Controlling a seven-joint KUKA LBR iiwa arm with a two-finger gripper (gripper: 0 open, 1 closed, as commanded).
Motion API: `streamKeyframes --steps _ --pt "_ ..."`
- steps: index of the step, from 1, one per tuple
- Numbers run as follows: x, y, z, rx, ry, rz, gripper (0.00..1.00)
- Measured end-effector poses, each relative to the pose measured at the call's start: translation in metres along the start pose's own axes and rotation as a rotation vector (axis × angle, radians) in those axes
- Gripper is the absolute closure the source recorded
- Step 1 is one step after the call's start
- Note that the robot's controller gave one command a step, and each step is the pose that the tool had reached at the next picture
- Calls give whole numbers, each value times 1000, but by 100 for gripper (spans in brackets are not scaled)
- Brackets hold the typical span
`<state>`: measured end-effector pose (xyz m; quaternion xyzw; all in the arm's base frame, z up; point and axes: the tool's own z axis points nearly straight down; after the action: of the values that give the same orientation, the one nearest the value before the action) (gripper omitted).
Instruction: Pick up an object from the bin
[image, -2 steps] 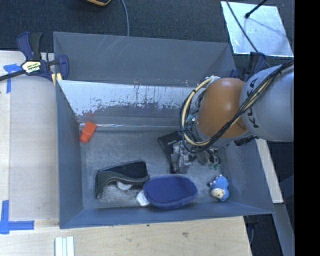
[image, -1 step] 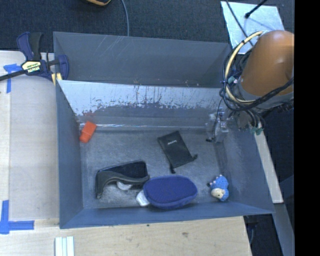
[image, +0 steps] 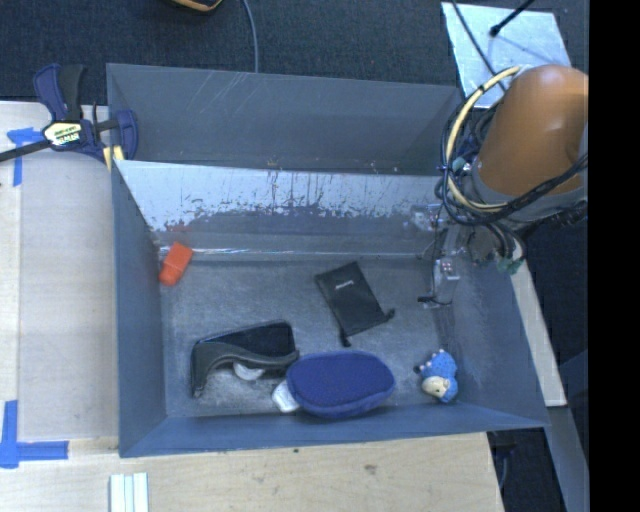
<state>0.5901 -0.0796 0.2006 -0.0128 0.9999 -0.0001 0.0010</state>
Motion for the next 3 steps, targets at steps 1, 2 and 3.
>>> streamKeyframes --steps 1,2,3 --pt "52 57 93 -4 5 -452 0" --pt "31 39 46 2 -6 -630 0" --pt "-35 73 135 -2 -3 -675 0"
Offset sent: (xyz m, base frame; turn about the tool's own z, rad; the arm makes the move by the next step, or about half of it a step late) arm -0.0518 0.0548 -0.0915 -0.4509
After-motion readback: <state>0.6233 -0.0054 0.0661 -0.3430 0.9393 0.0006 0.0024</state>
